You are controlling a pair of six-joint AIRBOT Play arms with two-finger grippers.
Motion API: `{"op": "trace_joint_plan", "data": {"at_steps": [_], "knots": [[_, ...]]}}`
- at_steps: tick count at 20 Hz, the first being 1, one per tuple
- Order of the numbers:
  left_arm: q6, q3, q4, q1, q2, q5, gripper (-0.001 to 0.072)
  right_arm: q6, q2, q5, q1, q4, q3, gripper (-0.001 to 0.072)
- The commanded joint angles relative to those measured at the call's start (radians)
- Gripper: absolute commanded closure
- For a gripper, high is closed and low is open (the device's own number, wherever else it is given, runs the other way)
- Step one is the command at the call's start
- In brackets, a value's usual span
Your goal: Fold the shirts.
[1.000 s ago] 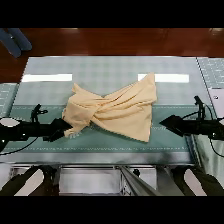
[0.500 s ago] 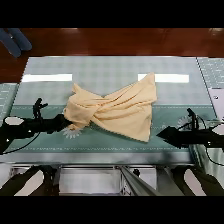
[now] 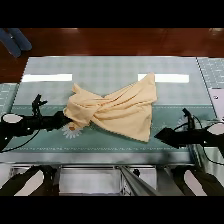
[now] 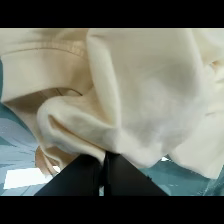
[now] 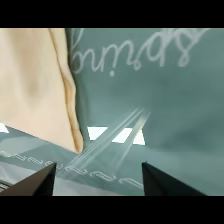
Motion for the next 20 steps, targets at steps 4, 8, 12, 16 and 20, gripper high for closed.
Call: {"op": "trace_joint_plan", "data": {"at_steps": [4, 8, 12, 16, 20], "knots": [[0.0, 0.002, -0.001, -0.001, 0.0, -0.001, 0.0681, 0.084, -0.238, -0.189, 0.289, 0.096, 0.129, 0.0096], [0.0, 0.01, -0.001, -0.001, 0.0, -0.003, 0.0681, 0.098, -0.418, -0.216, 0.395, 0.153, 0.277, 0.0098], [0.011, 0.129, -0.001, -0.001, 0.017, -0.068, 0.0681, 0.058, -0.497, -0.179, 0.437, 0.142, 0.441, 0.0682], [-0.048, 0.485, 0.0, 0.0, 0.039, -0.076, 0.0681, 0.166, -0.464, -0.034, 0.393, -0.077, 0.813, 0.0682], [-0.088, 0.941, 0.0, 0.024, 0.039, -0.104, 0.0682, 0.237, -0.348, 0.02, 0.372, -0.29, 1.324, 0.0682]]}}
